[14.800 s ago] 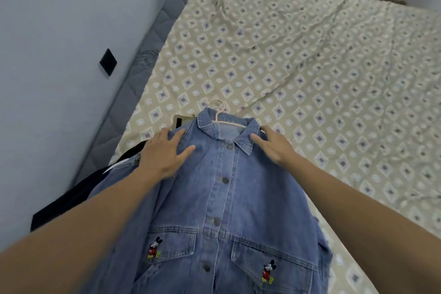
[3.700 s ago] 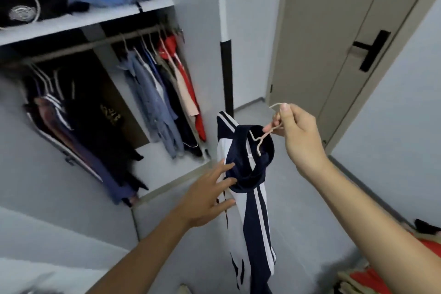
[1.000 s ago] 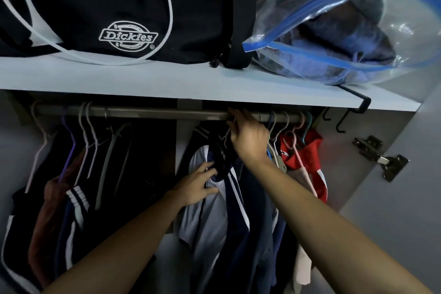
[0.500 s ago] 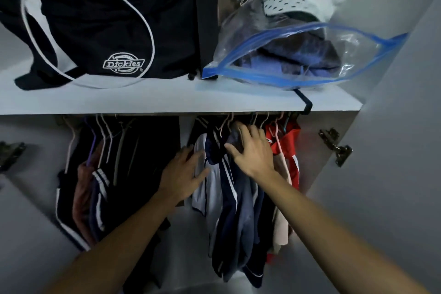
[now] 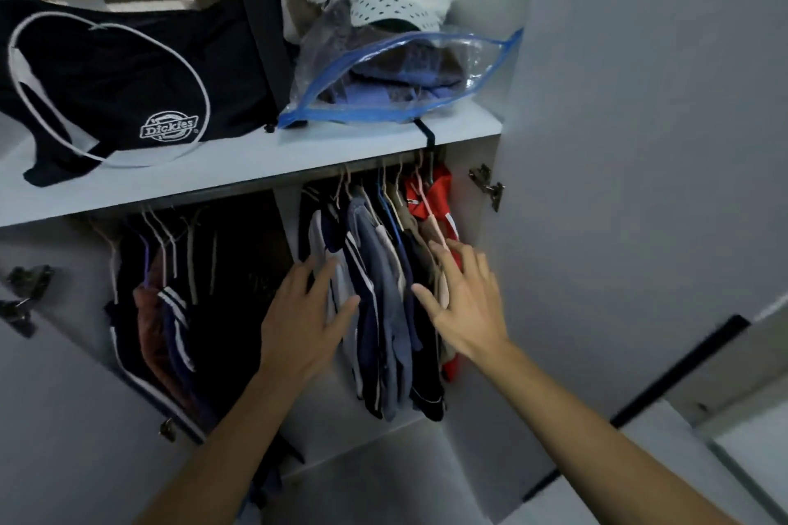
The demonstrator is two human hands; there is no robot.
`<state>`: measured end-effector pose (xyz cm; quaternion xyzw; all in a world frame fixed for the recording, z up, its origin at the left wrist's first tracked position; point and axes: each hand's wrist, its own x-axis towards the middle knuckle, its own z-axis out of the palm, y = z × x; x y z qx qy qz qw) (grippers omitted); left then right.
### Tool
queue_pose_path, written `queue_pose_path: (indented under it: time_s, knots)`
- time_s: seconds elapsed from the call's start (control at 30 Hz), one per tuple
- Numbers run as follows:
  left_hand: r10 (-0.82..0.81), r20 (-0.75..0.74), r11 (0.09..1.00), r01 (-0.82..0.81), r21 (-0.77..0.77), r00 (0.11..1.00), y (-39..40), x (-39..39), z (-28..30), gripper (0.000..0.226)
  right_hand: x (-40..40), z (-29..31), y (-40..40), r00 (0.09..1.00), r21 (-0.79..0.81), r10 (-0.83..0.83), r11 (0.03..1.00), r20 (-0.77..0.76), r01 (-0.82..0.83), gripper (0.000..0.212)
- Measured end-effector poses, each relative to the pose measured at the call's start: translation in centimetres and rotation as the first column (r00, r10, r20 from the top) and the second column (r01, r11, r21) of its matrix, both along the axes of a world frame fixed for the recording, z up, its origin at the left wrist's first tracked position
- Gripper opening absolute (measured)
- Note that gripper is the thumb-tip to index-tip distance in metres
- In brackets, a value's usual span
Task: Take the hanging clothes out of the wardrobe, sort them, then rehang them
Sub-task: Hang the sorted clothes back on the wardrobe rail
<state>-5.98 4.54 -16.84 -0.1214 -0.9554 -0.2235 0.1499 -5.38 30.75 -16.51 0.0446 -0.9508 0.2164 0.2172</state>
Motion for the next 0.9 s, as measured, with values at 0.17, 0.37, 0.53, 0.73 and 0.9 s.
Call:
queue_pose_path:
  time_s: [0.17,0.37,0.53,0.73,0.9]
  knots:
    - [-0.191,-0.002,0.975,0.190,-0.114,0.982,2.6,4.0,-1.3,0.078,10.2,-0.1,1.1,0.987,0.015,-0.155,0.988,-0.033,0.155,0.062]
    - [-0.493,0.081,0.859,0.500,-0.108,0.866,12.5,15.8,-4.2,0.076,28.4,-2.2,7.2,0.907,0.035,-0.420,0.907,0.040,0.419,0.063]
    - [-0.693,0.130,0.702,0.704,-0.102,0.709,21.8,25.1,-5.1,0.079,40.9,-4.2,13.8,0.746,0.028,-0.661,0.750,0.086,0.661,0.065]
    - [-0.829,0.151,0.521,0.841,-0.143,0.539,32.3,32.2,-5.6,0.078,51.2,-6.7,19.7,0.576,-0.029,-0.810,0.577,0.115,0.817,0.066]
    - [-0.909,0.147,0.369,0.916,-0.156,0.391,44.2,40.2,-6.0,0.078,64.4,-9.3,28.5,0.412,0.031,-0.900,0.420,0.141,0.907,0.066]
